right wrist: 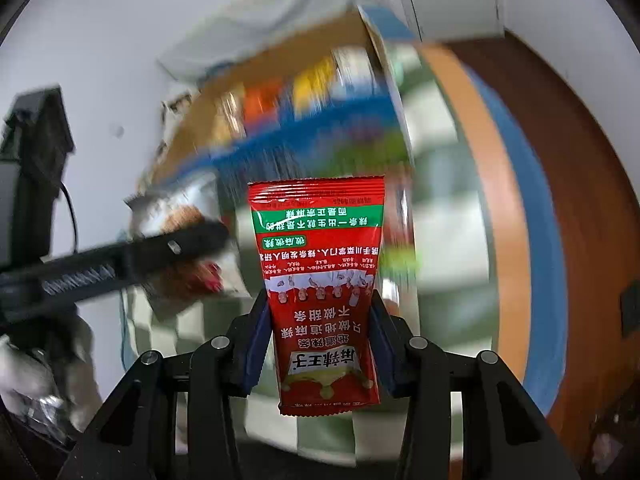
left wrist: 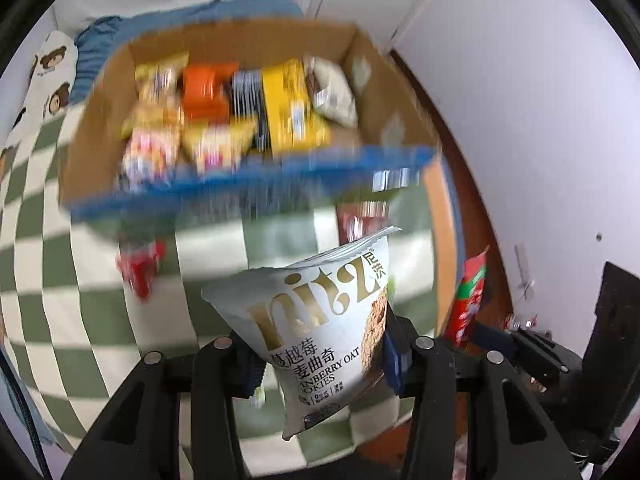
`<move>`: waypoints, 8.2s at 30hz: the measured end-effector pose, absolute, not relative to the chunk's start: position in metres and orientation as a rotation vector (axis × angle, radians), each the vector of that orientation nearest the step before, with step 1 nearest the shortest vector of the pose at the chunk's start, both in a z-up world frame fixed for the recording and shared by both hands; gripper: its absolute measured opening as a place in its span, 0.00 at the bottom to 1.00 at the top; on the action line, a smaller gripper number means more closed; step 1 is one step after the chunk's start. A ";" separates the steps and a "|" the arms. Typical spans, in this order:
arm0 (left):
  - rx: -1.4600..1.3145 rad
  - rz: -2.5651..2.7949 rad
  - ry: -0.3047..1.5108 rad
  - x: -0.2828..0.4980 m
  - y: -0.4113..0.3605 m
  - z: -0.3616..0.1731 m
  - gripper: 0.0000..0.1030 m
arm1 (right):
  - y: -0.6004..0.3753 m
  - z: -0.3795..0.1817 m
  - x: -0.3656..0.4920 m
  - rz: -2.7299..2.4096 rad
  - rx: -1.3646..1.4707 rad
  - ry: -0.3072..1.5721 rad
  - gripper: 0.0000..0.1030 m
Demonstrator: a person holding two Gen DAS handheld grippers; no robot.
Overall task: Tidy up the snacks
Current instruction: 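Carry both packets into the box and open both tools, then lift both tools out of the box back over the blanket, then grasp the small white candy with the left tool while the right grasps the watermelon gum bag, then carry both snacks into the box and open both tools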
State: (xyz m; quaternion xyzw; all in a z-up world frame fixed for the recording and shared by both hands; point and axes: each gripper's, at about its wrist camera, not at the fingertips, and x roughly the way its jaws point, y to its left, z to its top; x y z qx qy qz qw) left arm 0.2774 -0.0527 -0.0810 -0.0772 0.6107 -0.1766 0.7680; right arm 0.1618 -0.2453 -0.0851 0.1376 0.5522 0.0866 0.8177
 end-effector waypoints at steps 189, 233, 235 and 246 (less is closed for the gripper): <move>0.003 -0.319 1.518 0.254 -0.076 -0.263 0.37 | -0.238 -0.213 0.160 0.030 0.318 1.317 0.51; -0.214 -0.152 1.557 0.523 0.006 -0.215 0.77 | -0.146 -0.190 0.466 0.137 0.073 1.415 0.88; -0.197 -0.152 1.552 0.524 0.006 -0.213 0.87 | -0.150 -0.189 0.468 0.126 0.065 1.415 0.92; -0.160 -0.104 1.468 0.499 0.016 -0.183 0.88 | -0.166 -0.165 0.450 0.077 0.044 1.365 0.94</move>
